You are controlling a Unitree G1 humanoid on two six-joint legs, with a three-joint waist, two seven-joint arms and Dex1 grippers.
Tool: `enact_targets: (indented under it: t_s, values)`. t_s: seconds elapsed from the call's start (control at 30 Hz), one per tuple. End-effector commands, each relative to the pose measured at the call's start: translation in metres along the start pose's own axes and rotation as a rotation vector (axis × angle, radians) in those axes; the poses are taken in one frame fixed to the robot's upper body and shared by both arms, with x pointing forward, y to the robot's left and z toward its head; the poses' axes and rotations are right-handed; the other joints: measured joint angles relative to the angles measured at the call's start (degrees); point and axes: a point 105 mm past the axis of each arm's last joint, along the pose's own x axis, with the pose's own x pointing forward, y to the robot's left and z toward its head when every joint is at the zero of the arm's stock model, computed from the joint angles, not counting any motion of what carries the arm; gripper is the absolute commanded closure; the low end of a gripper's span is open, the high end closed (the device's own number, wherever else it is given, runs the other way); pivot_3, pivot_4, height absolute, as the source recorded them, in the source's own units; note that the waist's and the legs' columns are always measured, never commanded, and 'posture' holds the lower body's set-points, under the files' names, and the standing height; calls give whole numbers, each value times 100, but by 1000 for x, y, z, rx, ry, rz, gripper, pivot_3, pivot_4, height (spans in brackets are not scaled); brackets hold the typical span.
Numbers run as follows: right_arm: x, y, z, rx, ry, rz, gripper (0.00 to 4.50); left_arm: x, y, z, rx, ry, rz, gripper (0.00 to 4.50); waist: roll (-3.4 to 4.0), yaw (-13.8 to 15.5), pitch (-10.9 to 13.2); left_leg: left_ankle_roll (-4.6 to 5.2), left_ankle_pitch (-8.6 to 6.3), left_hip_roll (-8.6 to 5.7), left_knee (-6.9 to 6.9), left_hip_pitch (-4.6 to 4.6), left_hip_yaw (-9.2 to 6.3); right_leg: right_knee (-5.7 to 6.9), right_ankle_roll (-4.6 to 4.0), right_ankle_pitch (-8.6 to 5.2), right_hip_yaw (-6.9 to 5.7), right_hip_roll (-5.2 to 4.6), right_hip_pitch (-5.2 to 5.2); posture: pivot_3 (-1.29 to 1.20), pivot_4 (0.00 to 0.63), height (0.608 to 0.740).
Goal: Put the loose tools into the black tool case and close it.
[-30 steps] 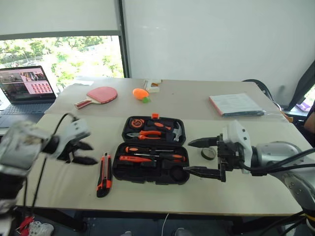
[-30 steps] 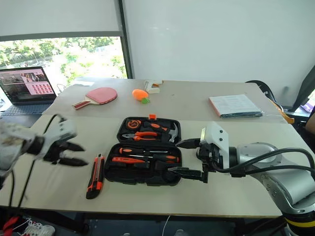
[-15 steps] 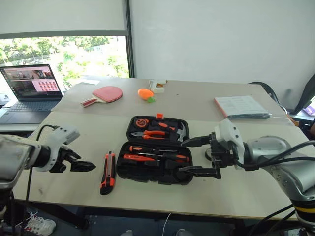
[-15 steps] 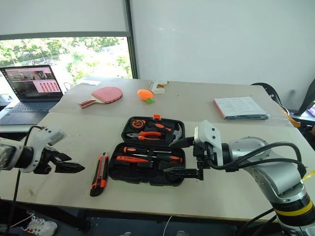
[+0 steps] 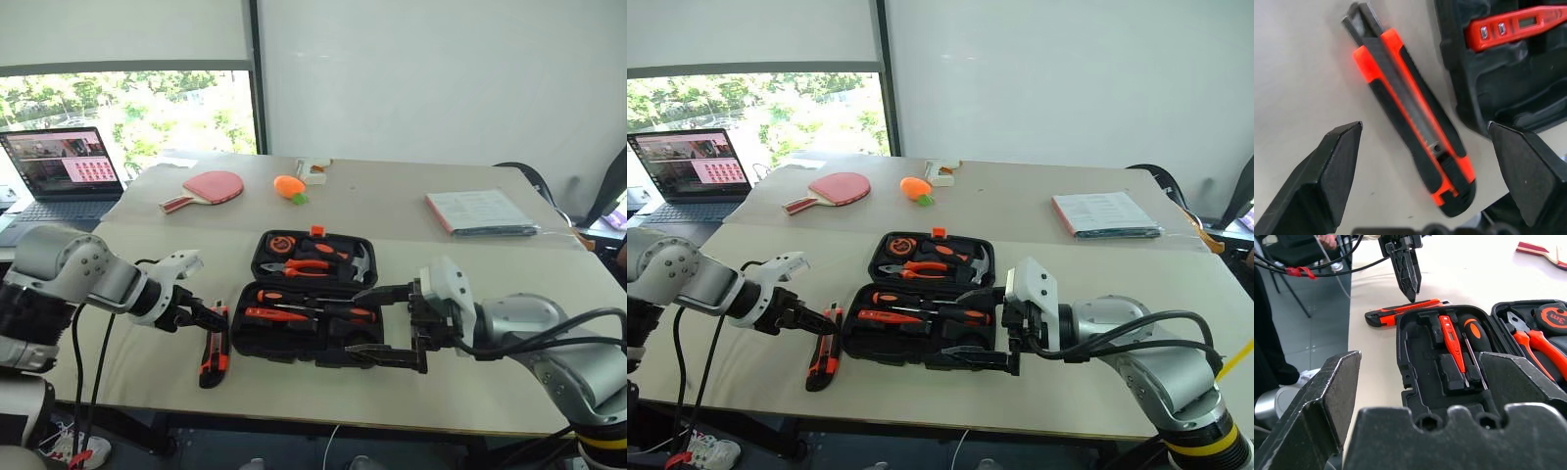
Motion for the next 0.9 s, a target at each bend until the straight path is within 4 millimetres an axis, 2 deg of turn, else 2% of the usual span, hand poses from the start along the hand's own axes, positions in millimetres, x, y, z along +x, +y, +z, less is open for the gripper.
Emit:
enact_targets:
  t_s: [0.03, 0.2, 0.6, 0.77, 0.9]
  values:
    - [-3, 2, 10, -37, -24, -32, 0, 5, -3, 2, -36, 26, 22, 87, 0, -6, 0, 0, 0, 0, 0, 1, -1, 1, 0, 0, 0, 0, 0, 0, 150, 737]
    - [-5, 3, 9, -33, -24, -62, 0, 9, 3, 1, -95, 40, 75, 87, 0, -5, 0, -2, 1, -4, 0, 5, -5, 4, -1, 0, 0, -2, 2, 0, 150, 737]
    - [-9, 6, 5, -16, -13, -88, 0, -18, 16, -1, -200, -11, 113, 87, -1, -34, 1, -11, 6, -7, -5, 9, -4, 3, -3, 1, 0, -2, 3, 0, 150, 737]
    - [-9, 5, 5, -18, -11, -85, 0, -17, 26, 0, -248, -16, 155, 87, -3, 15, 2, -16, 8, -10, -4, 8, 25, -1, -2, 1, -3, -5, 7, 0, 150, 737]
    - [-8, 5, 4, -18, -10, -83, 0, -11, 21, 0, -232, 3, 145, 87, -4, 24, 2, -18, 9, -16, -4, 6, 34, -4, 0, 0, -6, -11, 8, 0, 150, 737]
